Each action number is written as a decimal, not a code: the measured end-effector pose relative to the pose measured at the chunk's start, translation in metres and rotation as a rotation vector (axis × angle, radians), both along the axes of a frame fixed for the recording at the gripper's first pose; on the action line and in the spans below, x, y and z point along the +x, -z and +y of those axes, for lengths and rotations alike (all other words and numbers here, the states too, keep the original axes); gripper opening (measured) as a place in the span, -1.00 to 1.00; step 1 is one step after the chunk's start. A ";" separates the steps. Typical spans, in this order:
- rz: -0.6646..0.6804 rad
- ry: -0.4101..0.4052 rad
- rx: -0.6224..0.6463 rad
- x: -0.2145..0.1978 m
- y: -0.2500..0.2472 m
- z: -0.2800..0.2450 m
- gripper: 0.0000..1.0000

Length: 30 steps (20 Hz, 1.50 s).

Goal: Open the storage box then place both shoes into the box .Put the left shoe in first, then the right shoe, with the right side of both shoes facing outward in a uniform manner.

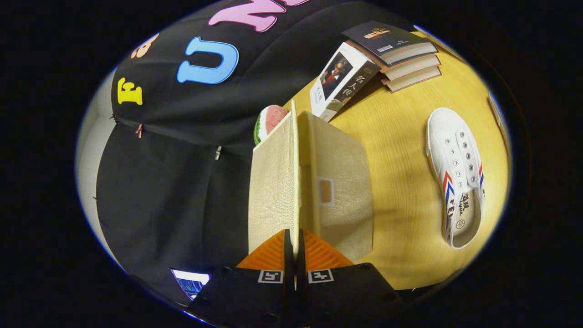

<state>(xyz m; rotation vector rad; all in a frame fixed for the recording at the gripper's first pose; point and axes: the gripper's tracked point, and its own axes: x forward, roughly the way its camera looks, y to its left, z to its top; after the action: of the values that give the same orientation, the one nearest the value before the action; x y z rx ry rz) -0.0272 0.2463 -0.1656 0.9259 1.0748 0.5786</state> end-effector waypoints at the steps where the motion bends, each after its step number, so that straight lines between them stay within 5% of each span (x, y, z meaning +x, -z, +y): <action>1: -0.008 0.004 0.008 0.000 -0.012 0.004 -0.90; 5: -0.080 -0.026 0.053 -0.001 -0.075 0.040 -0.90; 11: -0.202 -0.157 0.094 -0.002 -0.146 0.164 -0.90; 17: -0.280 -0.238 -0.008 -0.003 -0.131 0.267 -0.89; 23: -0.302 -0.216 -0.066 0.001 -0.118 0.296 -0.88; 28: -0.458 -0.157 -0.200 0.016 -0.121 0.237 0.96; 30: -0.538 -0.124 -0.307 0.025 -0.117 0.186 0.96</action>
<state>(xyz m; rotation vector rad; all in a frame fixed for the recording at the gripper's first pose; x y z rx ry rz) -0.0022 0.4323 -0.0481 0.4003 0.7069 0.6930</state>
